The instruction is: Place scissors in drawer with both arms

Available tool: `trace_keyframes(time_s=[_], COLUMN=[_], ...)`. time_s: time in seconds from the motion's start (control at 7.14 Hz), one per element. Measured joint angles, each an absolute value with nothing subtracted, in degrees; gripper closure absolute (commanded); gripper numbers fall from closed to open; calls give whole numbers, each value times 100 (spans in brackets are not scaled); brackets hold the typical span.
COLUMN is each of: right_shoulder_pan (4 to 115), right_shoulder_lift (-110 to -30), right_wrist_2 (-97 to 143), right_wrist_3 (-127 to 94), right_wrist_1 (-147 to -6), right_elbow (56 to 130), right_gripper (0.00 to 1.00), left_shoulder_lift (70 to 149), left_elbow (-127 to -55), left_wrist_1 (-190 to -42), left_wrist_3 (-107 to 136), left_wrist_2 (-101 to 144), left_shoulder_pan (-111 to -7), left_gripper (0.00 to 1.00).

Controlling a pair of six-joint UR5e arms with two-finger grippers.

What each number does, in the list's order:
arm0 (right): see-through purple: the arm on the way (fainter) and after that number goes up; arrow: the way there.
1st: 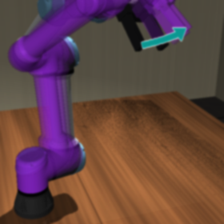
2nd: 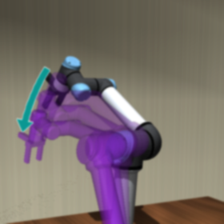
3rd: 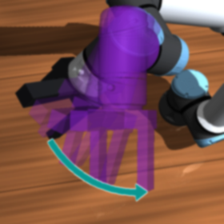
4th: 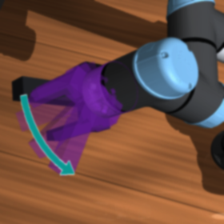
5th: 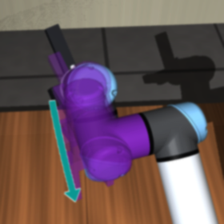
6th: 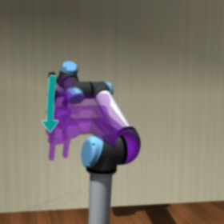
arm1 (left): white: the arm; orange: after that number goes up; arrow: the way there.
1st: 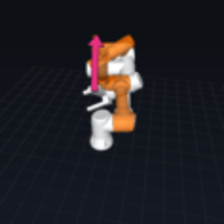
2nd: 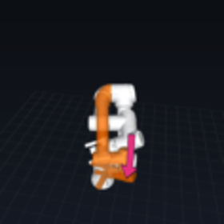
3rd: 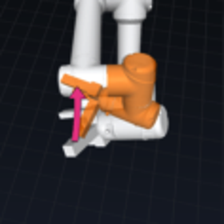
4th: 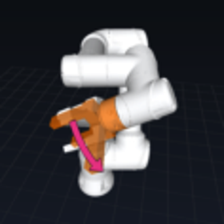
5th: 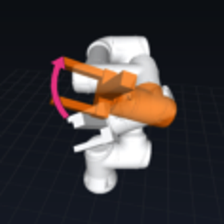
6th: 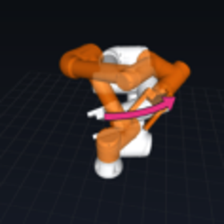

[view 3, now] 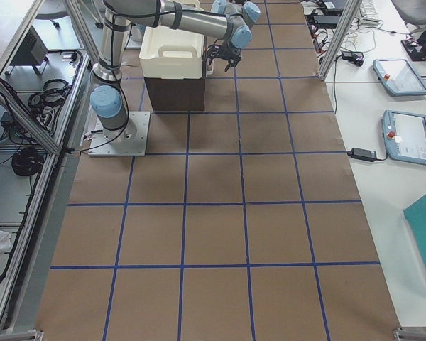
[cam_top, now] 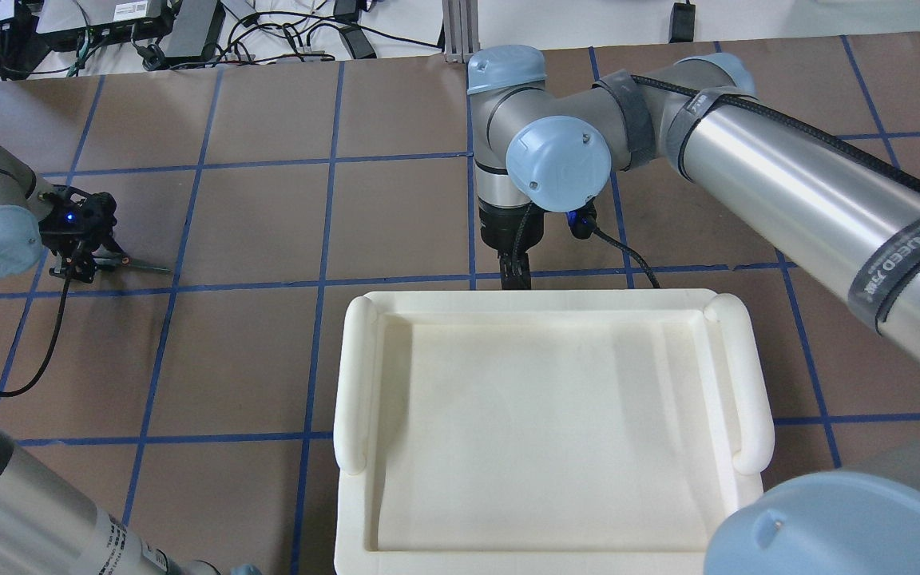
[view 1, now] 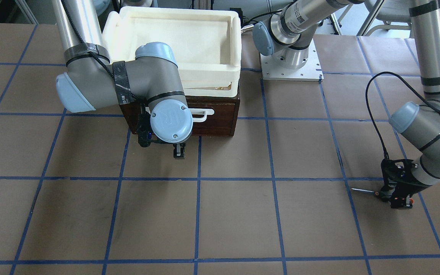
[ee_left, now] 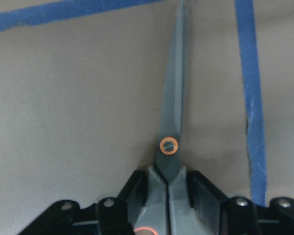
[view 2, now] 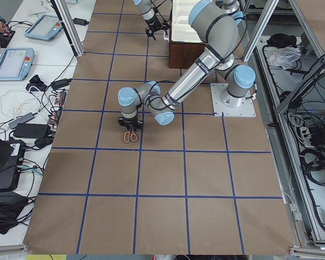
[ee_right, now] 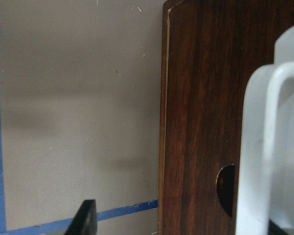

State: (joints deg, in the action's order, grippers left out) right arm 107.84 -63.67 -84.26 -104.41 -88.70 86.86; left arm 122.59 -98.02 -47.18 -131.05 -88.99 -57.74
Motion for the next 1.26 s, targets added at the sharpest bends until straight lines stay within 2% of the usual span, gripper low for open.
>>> trace_keyframes(time_s=[0.42, 0.56, 1.26], right_shoulder_pan=[10784, 10783, 10737], right_shoulder_lift=[-6367, -6366, -6323], right_wrist_2=[-8456, -8475, -8515], right_wrist_3=[-10239, -10152, -9701], right_wrist_1=[-9307, -9399, -9706], right_elbow=[8682, 8664, 8407], right_gripper=[0, 0, 0], left_shoulder_lift=[12121, 12010, 11447], left_elbow=[-9749, -9737, -9724], left_wrist_1=[-4682, -4703, -4971], left_wrist_3=[-13070, -13056, -12813], left_wrist_2=[-8887, -8885, -8975], left_shoulder_pan=[-5845, -5927, -6390], left_gripper=[92, 99, 100])
